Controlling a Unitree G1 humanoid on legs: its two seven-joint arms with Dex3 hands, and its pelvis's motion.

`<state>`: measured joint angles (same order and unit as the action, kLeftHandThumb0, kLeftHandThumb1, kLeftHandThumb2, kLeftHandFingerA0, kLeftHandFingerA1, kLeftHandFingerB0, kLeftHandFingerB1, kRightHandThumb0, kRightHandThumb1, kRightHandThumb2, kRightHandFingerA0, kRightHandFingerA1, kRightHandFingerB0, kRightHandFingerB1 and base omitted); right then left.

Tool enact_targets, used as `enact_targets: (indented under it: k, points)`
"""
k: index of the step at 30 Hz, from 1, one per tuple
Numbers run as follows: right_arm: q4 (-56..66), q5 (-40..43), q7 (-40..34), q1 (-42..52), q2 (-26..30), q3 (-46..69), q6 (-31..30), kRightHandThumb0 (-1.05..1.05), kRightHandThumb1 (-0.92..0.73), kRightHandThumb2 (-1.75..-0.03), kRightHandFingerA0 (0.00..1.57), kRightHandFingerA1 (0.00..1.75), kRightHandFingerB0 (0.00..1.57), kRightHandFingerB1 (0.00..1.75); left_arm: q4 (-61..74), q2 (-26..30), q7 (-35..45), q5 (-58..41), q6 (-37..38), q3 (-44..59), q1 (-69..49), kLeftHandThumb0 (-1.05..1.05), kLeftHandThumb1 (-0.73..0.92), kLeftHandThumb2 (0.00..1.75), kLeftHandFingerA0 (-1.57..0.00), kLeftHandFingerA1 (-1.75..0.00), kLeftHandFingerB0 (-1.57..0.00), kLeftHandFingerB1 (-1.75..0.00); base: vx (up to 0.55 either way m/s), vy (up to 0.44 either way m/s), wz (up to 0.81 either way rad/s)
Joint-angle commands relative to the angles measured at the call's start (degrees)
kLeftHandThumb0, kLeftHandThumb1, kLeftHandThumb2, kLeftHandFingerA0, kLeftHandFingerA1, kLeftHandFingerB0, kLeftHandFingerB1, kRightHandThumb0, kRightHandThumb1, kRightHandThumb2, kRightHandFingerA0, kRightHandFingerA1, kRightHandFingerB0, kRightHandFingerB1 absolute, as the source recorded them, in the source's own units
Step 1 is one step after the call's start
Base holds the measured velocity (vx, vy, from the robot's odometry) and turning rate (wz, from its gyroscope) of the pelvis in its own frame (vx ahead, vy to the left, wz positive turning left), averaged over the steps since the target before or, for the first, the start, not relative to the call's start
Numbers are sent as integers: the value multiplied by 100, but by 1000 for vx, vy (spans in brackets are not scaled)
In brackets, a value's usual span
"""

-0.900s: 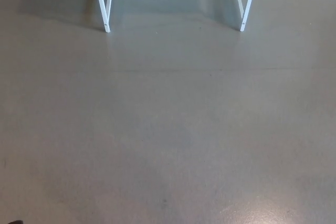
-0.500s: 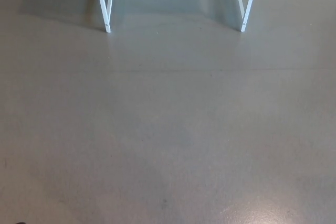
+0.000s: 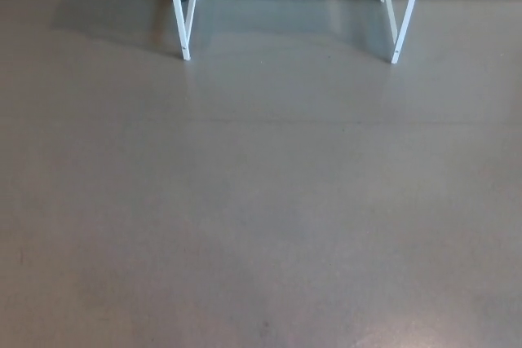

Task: The robot walk towards a table in front and then pushes a layer of a file tray back to its original position using its right hand

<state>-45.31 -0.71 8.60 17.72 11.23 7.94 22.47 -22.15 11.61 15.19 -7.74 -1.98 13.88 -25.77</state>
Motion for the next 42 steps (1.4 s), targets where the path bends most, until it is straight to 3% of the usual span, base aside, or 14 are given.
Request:
enact_targets:
  k: [1,2,3,4,5,13,15,16,19,26,31,36,37,42]
  points:
    - [-133,9,-23,42,11,-18,283,-36,-59,-58,59,43,44,38,-98,171,61,61,125,-14,50,-17,69,59,-43,-38,-38,-36,137,372,-61]
    - [-149,-14,-42,44,15,-31,304,-36,-59,-58,59,43,44,38,-144,184,56,86,178,-26,59,-17,69,59,-43,-38,-38,-36,150,684,1]
    - [-106,-21,-50,72,17,-44,285,-44,-48,-78,51,54,36,49,-167,190,65,87,195,-32,66,-17,69,60,-43,-39,-38,-36,163,654,-49]
    - [-95,-11,-46,88,15,-47,291,-44,-47,-78,51,54,36,49,-166,200,87,65,199,-38,58,-17,70,59,-43,-39,-38,-36,150,635,-6]
    - [-124,-41,-69,82,30,-64,317,-37,-59,-57,60,42,44,37,-113,198,39,77,160,-56,42,-17,69,61,-44,-39,-38,-37,185,235,-6]
    - [-147,-87,-91,22,49,-114,346,-36,-60,-57,60,42,44,38,-138,257,-3,119,234,-110,65,-25,64,66,-42,-42,-39,-41,192,49,6]
    - [-147,-111,-90,21,59,-128,363,-36,-61,-57,60,43,44,38,-153,272,62,90,258,-115,74,-18,69,61,-44,-40,-37,-37,230,-132,13]
    - [-195,-125,-93,5,64,-135,403,-44,-49,-78,53,55,38,49,-57,263,55,73,207,-115,38,-17,69,60,-43,-40,-37,-37,118,-173,12]
    - [-211,-161,-117,1,70,-157,422,-45,-49,-79,54,56,38,49,4,281,16,117,148,-143,20,-23,65,66,-41,-42,-38,-40,268,-275,16]
    - [-261,-189,-171,-44,107,-237,480,-44,-49,-80,54,56,38,50,53,292,-46,200,246,-196,1,-17,68,60,-47,-41,-39,-37,266,-112,13]
    - [-219,-167,-167,-32,105,-269,411,-44,-49,-80,55,57,39,50,-12,304,-65,214,228,-213,43,-23,65,65,-43,-42,-39,-40,230,84,-16]
    - [-313,-327,-286,-75,171,-380,470,-45,-50,-81,55,58,40,51,47,345,-110,317,277,-282,-13,-19,67,60,-50,-41,-39,-37,318,235,-21]
    - [-323,-360,-327,-90,179,-399,459,-40,-61,-58,64,47,47,39,1,371,-89,320,282,-296,12,-19,68,60,-49,-41,-40,-37,256,188,-13]
    - [-282,-392,-333,-65,208,-444,449,-38,-62,-59,61,45,47,39,-92,409,-35,306,365,-325,38,-20,68,61,-48,-41,-39,-37,251,126,7]
